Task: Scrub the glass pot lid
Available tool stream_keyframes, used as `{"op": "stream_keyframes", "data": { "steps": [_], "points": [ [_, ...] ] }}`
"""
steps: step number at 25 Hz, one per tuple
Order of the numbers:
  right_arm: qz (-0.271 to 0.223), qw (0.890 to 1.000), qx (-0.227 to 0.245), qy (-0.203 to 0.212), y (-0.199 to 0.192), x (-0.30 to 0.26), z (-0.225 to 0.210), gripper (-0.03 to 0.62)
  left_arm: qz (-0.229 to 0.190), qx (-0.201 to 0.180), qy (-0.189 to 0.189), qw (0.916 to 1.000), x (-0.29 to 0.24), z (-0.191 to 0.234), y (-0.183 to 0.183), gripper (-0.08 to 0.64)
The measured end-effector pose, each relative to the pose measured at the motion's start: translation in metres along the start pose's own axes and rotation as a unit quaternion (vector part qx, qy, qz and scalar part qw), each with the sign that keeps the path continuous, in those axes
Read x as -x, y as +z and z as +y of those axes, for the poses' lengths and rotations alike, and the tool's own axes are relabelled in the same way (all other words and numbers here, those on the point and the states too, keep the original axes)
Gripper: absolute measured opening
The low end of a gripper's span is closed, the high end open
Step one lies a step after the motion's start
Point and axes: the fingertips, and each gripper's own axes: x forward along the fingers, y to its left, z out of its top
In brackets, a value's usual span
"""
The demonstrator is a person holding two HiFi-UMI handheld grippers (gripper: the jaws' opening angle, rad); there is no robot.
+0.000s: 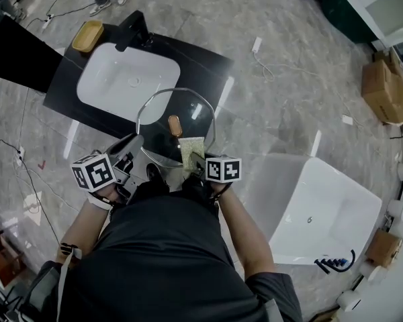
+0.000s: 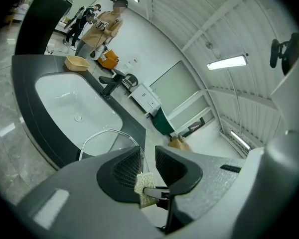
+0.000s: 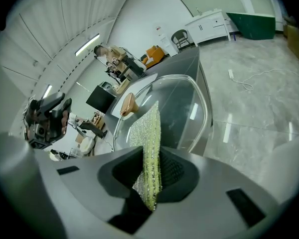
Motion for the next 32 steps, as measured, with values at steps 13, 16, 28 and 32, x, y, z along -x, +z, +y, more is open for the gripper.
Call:
{"op": "stream_keyframes", "data": {
  "steps": [13, 16, 28, 32],
  "points": [
    [-0.021, 0.997, -0.025, -0.065, 0.015, 0.04, -0.053, 0.063, 0.001, 0.001, -0.014, 0.9999, -0.012, -0.008, 0.002, 0.096],
    [-0.028, 0.994, -0.028, -0.1, 0.029, 0.056, -0.067, 0.063, -0.009, 0.007, -0.015, 0.9998, -0.006, -0.004, 0.006, 0.095],
    [0.033, 0.963, 0.185, -0.191, 0.189, 0.012, -0.031, 0.063, -0.106, 0.073, 0.05, 0.9904, 0.081, 0.063, 0.02, 0.095],
    [0.095, 0.924, 0.267, -0.258, 0.21, -0.017, -0.017, 0.063, -0.13, 0.098, 0.081, 0.9833, 0.113, 0.089, 0.016, 0.095]
  ]
}}
